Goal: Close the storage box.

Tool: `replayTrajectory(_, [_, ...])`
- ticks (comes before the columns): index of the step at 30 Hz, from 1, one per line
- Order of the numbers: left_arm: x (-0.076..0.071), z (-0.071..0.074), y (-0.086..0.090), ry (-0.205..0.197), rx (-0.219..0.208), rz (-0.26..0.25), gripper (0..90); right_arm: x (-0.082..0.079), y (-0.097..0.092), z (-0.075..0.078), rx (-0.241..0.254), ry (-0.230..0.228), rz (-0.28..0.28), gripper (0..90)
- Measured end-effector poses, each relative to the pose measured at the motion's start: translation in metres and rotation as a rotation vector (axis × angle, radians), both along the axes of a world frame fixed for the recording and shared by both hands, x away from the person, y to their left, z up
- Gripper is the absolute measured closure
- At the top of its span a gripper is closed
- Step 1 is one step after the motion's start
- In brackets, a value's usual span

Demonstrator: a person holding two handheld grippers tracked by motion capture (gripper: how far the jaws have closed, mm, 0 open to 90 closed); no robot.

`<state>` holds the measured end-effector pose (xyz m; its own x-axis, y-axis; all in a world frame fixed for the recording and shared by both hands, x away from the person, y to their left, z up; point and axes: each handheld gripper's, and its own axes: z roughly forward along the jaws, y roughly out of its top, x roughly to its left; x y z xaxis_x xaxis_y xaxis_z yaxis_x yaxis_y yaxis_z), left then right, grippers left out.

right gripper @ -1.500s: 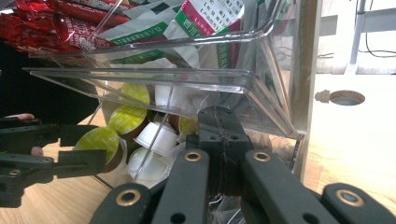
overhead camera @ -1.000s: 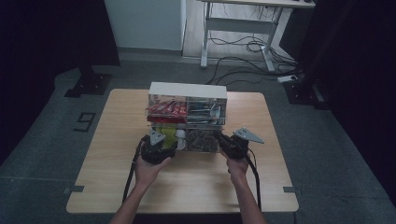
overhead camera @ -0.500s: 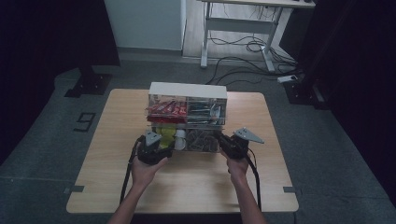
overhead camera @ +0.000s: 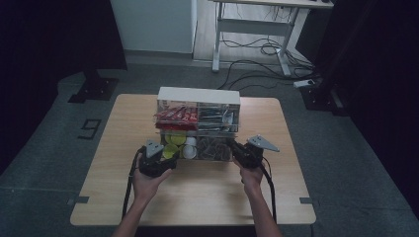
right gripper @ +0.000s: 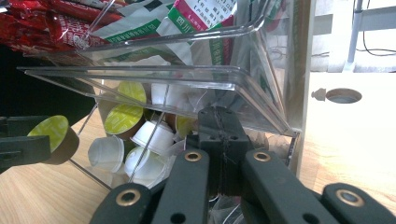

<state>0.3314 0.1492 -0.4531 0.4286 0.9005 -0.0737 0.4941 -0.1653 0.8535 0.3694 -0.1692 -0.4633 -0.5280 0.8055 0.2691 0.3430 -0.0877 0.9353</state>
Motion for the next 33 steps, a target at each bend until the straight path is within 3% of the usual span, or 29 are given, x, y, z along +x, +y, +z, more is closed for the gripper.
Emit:
replayTrajectory(17, [-0.012, -0.002, 0.024, 0.0, -0.016, 0.038, 40.6, 0.001, -0.001, -0.002, -0.001, 0.006, -0.006, 89.5])
replayTrajectory(33, [-0.021, -0.02, 0.053, 0.038, -0.04, 0.092, 40.6, 0.002, -0.001, -0.003, -0.002, 0.008, -0.009, 89.5])
